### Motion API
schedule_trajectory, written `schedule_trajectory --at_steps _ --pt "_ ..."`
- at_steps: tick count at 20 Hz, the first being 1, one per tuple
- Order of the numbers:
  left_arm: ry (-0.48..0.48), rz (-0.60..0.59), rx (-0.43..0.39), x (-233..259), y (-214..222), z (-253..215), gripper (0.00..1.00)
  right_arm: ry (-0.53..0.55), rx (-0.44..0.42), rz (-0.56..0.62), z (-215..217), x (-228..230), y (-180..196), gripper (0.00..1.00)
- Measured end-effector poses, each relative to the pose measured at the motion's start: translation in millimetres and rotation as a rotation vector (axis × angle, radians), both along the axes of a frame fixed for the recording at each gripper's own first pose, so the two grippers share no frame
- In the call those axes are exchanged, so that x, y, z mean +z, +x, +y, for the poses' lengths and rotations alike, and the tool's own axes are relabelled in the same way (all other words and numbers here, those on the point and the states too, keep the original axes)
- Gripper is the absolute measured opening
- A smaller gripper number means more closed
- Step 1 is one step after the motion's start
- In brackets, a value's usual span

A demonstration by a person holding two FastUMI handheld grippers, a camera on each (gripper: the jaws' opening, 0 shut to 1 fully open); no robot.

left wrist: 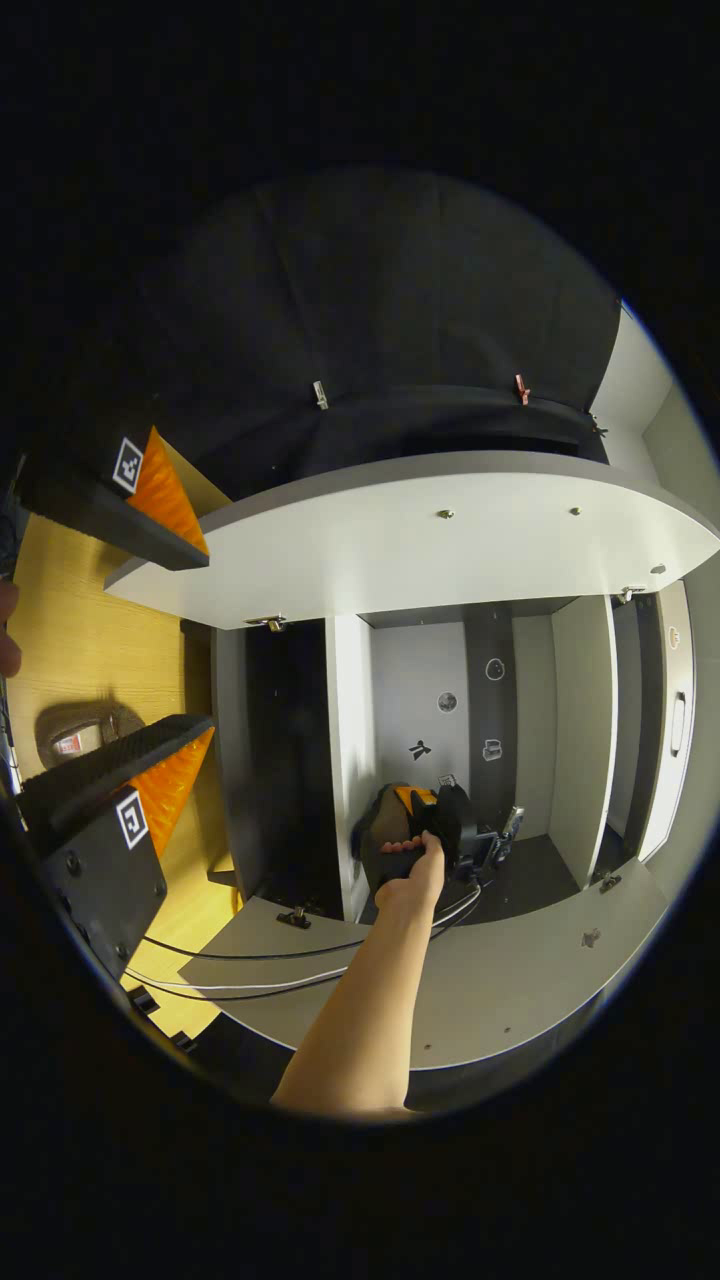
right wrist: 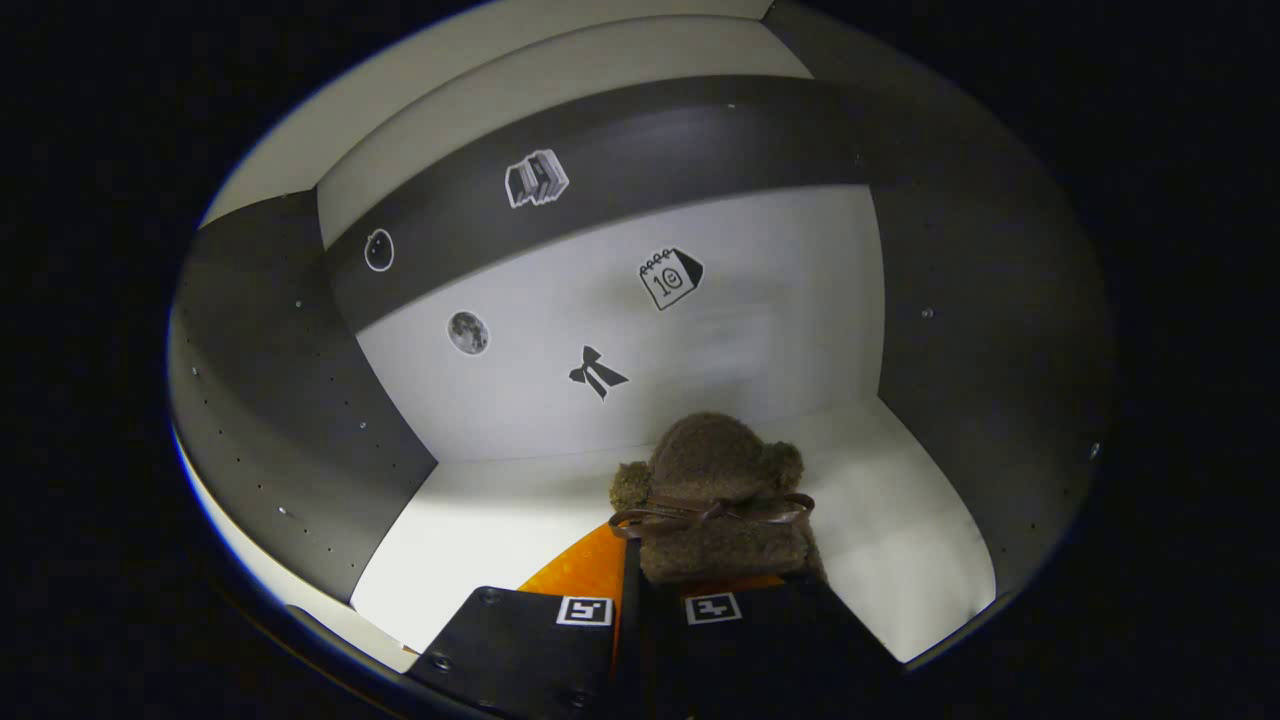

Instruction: Grab one shoe with the right hand and put it into the shoe cabinet, grab the other shoe with the left hand and put it into the shoe cabinet; then close the right door with the right hand and the left door with the left hand.

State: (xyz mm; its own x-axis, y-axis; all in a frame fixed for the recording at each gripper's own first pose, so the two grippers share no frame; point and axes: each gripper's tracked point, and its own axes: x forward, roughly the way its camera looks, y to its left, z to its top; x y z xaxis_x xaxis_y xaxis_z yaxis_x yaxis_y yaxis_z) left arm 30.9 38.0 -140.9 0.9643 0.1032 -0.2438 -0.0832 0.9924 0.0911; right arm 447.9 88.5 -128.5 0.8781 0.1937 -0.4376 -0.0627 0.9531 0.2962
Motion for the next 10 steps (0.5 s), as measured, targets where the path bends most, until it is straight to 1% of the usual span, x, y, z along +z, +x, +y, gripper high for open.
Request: schedule_trajectory --at_steps 2,3,4,5,6,8,9,10 --pt "-0.004 0.005 0.000 -1 1 0 0.92 0.002 -0.007 0.017 2 -4 0 0.12" --pt "-0.007 0.005 -0.003 0 1 0 0.92 0.002 -0.012 0.023 3 -3 -2 0.15" --pt "-0.010 0.002 -0.005 0 1 -1 0.92 -0.003 -0.016 0.019 4 -1 -1 0.21" --pt "-0.011 -0.001 -0.007 2 1 -1 0.92 -0.007 -0.017 0.022 6 -3 -1 0.23" --pt "-0.011 -0.004 -0.011 3 1 -1 0.92 -0.005 -0.012 0.026 9 -2 -4 0.31" --pt "-0.009 -0.009 -0.019 4 1 -1 0.92 -0.006 -0.002 0.026 15 1 -10 0.58" --pt "-0.007 -0.011 -0.024 5 1 -1 0.92 -0.015 0.005 0.019 17 5 -15 0.63" --pt "-0.006 -0.012 -0.027 4 1 0 0.92 -0.025 0.012 0.012 20 7 -19 0.74"
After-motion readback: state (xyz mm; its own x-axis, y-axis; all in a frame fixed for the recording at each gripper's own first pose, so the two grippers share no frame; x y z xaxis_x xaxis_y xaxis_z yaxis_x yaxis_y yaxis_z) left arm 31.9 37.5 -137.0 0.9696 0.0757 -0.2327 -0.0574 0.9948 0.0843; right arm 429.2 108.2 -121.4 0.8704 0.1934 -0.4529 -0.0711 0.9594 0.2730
